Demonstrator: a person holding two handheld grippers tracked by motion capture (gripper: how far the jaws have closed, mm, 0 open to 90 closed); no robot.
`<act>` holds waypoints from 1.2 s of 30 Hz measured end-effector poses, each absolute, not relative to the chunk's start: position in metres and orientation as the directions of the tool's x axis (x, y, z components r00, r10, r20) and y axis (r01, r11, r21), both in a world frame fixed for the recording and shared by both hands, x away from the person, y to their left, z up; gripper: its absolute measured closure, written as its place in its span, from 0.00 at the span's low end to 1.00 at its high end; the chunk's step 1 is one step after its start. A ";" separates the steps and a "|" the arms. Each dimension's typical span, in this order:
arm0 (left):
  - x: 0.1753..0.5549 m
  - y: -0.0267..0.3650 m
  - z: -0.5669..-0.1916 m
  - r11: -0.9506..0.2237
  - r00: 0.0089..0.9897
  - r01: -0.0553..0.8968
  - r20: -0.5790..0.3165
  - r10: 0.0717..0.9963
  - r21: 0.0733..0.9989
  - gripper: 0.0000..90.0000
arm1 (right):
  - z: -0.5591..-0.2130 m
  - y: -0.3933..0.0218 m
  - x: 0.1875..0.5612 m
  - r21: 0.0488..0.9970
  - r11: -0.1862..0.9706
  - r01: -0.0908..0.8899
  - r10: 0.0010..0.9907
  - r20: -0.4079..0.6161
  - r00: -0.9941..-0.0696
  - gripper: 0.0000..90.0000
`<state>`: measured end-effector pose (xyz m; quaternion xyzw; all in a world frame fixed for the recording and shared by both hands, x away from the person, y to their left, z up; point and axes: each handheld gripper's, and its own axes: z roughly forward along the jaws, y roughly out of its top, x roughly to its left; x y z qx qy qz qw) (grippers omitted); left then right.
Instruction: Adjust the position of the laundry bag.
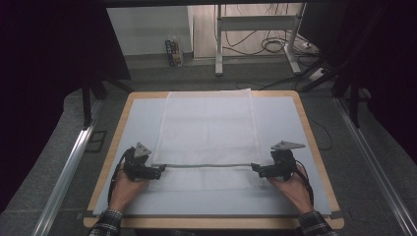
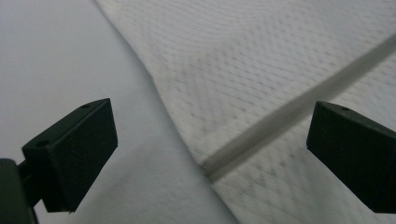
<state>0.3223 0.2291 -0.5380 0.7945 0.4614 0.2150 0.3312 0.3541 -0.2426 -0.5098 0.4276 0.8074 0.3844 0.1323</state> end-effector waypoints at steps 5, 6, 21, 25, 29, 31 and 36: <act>0.330 0.237 -0.535 -0.298 0.426 0.590 0.024 0.904 0.750 0.11 | -0.509 -0.244 0.367 0.695 0.345 0.630 0.812 0.115 -0.572 0.17; 0.331 0.238 -0.534 -0.288 0.423 0.590 0.015 0.906 0.754 0.15 | -0.509 -0.244 0.369 0.695 0.346 0.630 0.816 0.108 -0.568 0.21; 0.351 0.237 -0.540 -0.286 0.413 0.592 0.021 0.911 0.753 0.57 | -0.510 -0.231 0.399 0.683 0.402 0.610 0.817 0.033 -0.575 0.72; 0.353 0.234 -0.544 -0.307 0.431 0.605 0.022 0.902 0.735 0.61 | -0.513 -0.224 0.404 0.664 0.427 0.614 0.822 -0.003 -0.569 0.72; 0.353 0.230 -0.546 -0.324 0.453 0.608 0.018 0.891 0.725 0.69 | -0.517 -0.223 0.405 0.656 0.430 0.620 0.830 -0.017 -0.558 0.67; 0.353 0.229 -0.546 -0.315 0.453 0.614 0.004 0.891 0.724 0.71 | -0.517 -0.223 0.404 0.659 0.431 0.617 0.832 -0.027 -0.553 0.69; 0.354 0.231 -0.547 -0.286 0.468 0.630 -0.059 0.882 0.722 0.87 | -0.517 -0.218 0.400 0.653 0.449 0.610 0.818 -0.026 -0.575 0.94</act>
